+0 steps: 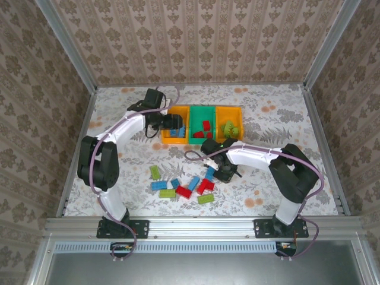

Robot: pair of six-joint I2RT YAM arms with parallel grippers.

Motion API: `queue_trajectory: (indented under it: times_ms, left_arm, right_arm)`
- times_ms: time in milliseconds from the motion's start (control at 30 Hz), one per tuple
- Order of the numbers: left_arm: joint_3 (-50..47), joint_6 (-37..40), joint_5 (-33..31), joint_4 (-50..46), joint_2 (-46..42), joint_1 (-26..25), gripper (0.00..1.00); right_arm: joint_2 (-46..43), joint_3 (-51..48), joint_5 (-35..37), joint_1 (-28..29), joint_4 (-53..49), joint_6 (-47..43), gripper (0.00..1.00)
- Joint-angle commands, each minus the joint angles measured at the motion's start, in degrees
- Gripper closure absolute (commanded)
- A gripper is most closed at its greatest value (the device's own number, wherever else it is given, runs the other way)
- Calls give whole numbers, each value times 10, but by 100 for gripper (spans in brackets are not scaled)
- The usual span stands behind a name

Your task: Sort the legos into containers by color

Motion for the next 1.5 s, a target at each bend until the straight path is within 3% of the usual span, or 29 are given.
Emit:
queue_trajectory:
  times_ms: [0,333,600,1033,1267,1467]
  left_arm:
    - [-16,-13,3,5,-22,0,26]
    - [-55,-12,-13,23,-57,1,24]
    - [-78,-8,-14,26,-80,5,23]
    - [-135,-9,-8,50,-123,5,21]
    - [-164,-4,2,57,-141,5,19]
    - [-190,14,22,71,-164,-1,13]
  right_arm:
    - [-41,-4,15,-1,-2,10,72]
    - [-142,-10,-41,-29,72,49,74]
    - [-153,10,-109,-65,158,122,75]
    - [-59,105,-203,-121,257,305,76]
    - [25,189,-219,-138,234,393,77]
    - [90,252,-215,-154,198,456,71]
